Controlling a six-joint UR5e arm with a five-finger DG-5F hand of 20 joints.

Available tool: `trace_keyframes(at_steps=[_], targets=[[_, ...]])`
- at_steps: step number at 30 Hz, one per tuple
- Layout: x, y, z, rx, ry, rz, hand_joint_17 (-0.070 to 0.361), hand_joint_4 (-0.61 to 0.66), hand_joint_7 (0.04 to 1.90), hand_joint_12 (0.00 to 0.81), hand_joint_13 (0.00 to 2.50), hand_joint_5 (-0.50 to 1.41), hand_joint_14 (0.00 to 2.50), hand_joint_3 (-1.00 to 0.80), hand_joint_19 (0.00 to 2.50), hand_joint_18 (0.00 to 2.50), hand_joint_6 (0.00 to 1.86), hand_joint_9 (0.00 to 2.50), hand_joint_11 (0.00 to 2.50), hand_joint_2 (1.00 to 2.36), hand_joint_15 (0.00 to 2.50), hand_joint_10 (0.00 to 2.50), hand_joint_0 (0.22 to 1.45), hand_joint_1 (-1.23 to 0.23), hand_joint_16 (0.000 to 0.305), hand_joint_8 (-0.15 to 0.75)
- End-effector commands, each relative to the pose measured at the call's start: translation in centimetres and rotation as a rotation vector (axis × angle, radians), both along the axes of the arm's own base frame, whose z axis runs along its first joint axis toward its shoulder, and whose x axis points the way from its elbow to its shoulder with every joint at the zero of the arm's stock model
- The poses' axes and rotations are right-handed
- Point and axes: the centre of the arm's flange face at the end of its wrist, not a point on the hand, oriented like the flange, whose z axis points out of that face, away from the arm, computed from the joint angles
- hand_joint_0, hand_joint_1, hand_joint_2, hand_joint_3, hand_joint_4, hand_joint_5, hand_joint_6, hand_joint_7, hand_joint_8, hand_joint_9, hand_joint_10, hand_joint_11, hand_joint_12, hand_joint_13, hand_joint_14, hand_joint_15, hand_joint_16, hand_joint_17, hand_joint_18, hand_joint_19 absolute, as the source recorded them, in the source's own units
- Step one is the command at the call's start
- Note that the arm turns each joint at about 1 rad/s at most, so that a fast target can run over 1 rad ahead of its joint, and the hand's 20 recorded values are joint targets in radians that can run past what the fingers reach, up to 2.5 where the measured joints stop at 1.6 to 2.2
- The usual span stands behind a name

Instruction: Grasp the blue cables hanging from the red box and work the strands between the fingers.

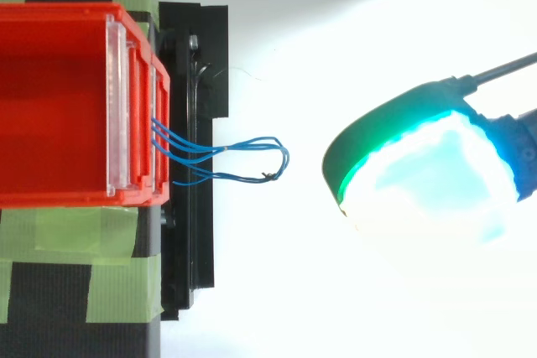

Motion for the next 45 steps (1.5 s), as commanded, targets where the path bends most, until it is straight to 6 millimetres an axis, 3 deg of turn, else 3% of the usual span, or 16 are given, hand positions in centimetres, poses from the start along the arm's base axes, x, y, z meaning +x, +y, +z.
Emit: trace_keyframes(at_steps=[1,28,45], targets=[[-0.2,-0.1,-0.2,-0.005,0.016,-0.001,0.144,0.11,0.61,0.388,0.00,-0.50,0.00,-1.00,0.10,0.00,0.00,0.00,0.00,1.00,0.16,0.00,0.61,-0.32,0.064,0.236],[-1.0,-0.1,-1.1,-0.033,0.100,0.011,0.146,0.13,0.61,0.398,0.00,-0.48,0.00,-1.00,0.09,0.00,0.00,0.00,0.00,1.00,0.14,0.00,0.62,-0.34,0.065,0.248],[-3.4,-2.2,-11.5,-0.048,0.128,-0.092,0.145,0.14,0.63,0.396,0.00,-0.46,0.00,-1.00,0.09,0.00,0.00,0.00,0.00,1.00,0.15,0.00,0.62,-0.35,0.064,0.252]])
